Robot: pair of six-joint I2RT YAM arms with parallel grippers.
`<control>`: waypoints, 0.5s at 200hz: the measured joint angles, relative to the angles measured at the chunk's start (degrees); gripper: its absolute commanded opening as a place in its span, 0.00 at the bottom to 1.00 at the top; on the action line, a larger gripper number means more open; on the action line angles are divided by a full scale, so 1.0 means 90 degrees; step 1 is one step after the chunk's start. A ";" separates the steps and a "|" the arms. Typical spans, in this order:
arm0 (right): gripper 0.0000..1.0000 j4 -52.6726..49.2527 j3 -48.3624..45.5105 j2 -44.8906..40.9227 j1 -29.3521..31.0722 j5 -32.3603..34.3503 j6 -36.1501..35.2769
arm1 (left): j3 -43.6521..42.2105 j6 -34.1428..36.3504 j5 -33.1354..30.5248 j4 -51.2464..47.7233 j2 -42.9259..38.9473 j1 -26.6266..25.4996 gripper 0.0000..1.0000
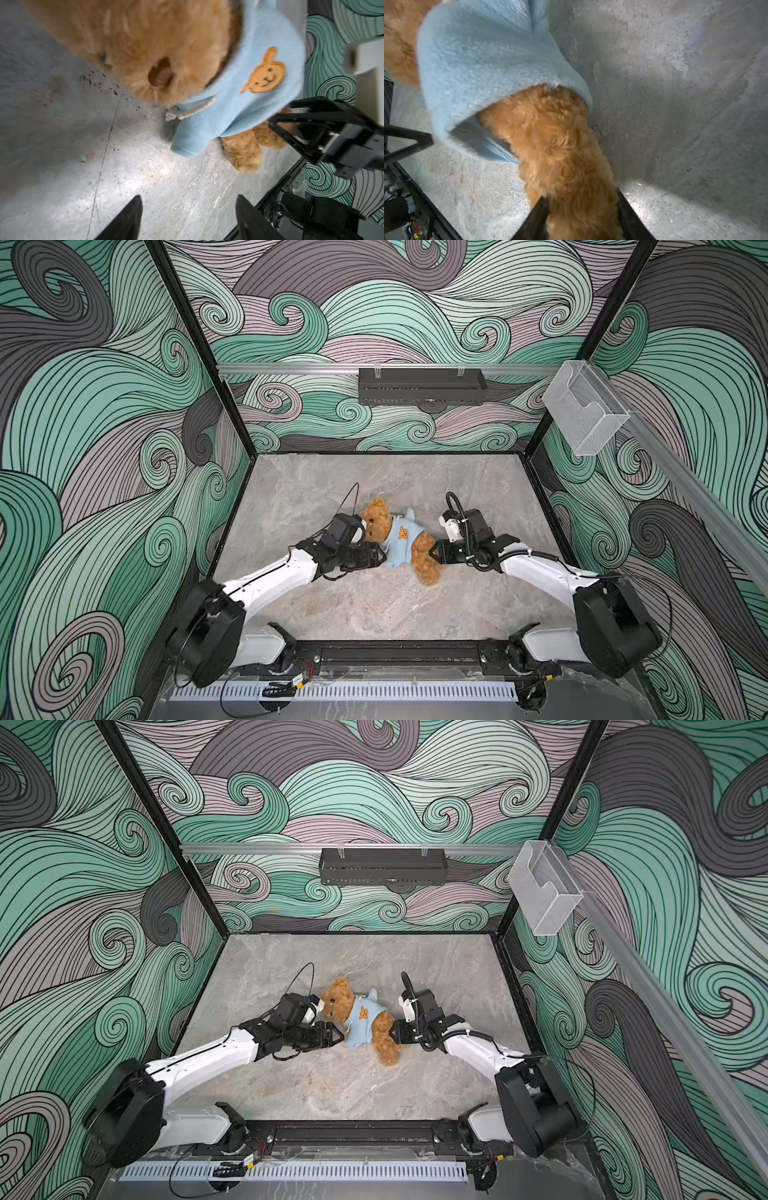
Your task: Dress the teddy bear
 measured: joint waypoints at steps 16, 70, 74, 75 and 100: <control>0.43 0.0121 -0.0075 -0.0017 0.0034 -0.0107 0.0168 | 0.0393 -0.0036 0.0158 0.0202 0.0882 -0.0010 0.69; 0.52 0.0185 -0.0304 -0.0282 0.0782 -0.0257 0.0551 | 0.1722 0.0228 0.0425 0.0508 0.2370 0.0185 0.64; 0.54 0.0136 -0.0289 -0.0325 0.0814 -0.0248 0.0522 | 0.1780 0.0265 0.0430 0.0495 0.2397 0.0219 0.64; 0.55 0.0119 -0.0287 -0.0340 0.0818 -0.0238 0.0517 | 0.1795 0.0277 0.0430 0.0493 0.2399 0.0226 0.65; 0.73 -0.0447 0.0044 -0.0775 0.0865 0.0211 0.0029 | 0.2123 0.0590 0.0418 0.0381 0.2480 0.0542 0.68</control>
